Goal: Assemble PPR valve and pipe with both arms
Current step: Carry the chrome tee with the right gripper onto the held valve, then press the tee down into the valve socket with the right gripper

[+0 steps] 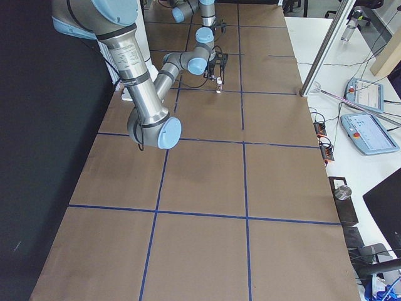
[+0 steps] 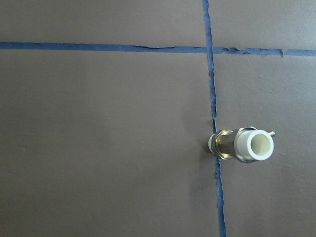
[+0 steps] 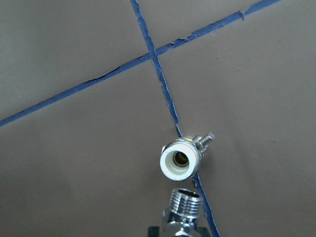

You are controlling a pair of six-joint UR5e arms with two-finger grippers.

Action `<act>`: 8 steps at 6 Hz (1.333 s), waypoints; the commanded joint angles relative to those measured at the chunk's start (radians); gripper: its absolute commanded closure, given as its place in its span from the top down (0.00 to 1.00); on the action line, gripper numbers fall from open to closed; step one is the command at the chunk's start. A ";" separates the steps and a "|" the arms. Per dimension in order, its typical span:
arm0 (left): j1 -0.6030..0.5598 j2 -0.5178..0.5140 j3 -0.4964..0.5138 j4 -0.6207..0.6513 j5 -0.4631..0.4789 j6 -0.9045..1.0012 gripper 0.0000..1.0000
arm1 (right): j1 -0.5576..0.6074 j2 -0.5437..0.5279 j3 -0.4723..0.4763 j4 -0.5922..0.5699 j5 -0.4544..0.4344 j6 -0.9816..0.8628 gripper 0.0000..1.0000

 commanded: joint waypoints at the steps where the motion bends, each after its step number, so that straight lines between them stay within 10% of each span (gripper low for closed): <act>1: 0.000 0.032 -0.014 0.000 0.003 0.000 0.96 | 0.001 0.081 -0.107 -0.039 -0.013 0.007 0.00; 8: 0.000 0.043 -0.030 0.002 0.004 -0.002 0.96 | 0.019 0.094 -0.146 -0.079 -0.020 0.007 0.00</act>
